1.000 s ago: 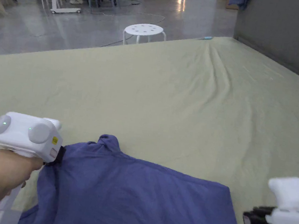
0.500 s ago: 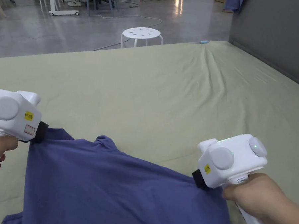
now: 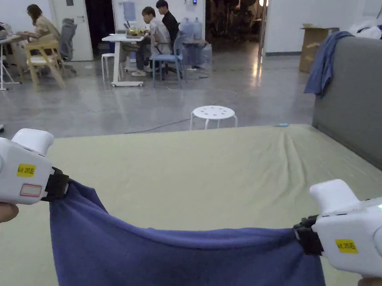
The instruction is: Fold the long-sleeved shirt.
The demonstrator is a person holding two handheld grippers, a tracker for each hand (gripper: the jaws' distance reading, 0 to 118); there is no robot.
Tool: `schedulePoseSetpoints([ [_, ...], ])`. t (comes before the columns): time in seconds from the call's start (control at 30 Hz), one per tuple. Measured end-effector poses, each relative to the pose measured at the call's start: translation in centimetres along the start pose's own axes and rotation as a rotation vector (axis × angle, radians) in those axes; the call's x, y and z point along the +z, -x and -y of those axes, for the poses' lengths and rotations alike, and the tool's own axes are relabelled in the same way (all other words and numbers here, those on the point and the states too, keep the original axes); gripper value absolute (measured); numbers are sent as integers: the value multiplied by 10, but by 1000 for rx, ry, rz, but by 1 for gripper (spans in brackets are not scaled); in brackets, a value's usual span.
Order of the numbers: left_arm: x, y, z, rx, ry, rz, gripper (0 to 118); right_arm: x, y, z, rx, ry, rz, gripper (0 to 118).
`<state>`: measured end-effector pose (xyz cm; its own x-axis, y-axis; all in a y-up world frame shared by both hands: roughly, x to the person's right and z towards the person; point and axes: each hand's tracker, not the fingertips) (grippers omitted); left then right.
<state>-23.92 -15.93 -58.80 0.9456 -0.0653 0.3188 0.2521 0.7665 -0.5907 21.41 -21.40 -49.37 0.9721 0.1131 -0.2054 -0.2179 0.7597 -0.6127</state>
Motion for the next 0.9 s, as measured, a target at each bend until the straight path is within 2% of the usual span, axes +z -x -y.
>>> schedulePoseSetpoints([
  [0.2, 138, 21, -20, 99, -155, 4, 2, 120, 23, -49, 64, -169, -3, 0],
  [0.27, 173, 27, -30, 89, -194, -53, 2, 149, 33, -68, 87, -222, 2, 0],
  [0.4, 232, 45, -59, 120, -263, -82, 2, 193, 41, -117, 71, -306, 2, 0],
  [0.6, 283, 65, -136, 72, -351, -176, 2, 226, 42, -222, 62, -382, 14, 0],
  [0.73, 300, 82, -187, 144, -444, -199, 2, 229, 41, -300, 71, -417, 73, 0],
  [0.9, 304, 104, -244, 172, -528, -247, 2, 217, 32, -379, 23, -440, 111, 0],
])
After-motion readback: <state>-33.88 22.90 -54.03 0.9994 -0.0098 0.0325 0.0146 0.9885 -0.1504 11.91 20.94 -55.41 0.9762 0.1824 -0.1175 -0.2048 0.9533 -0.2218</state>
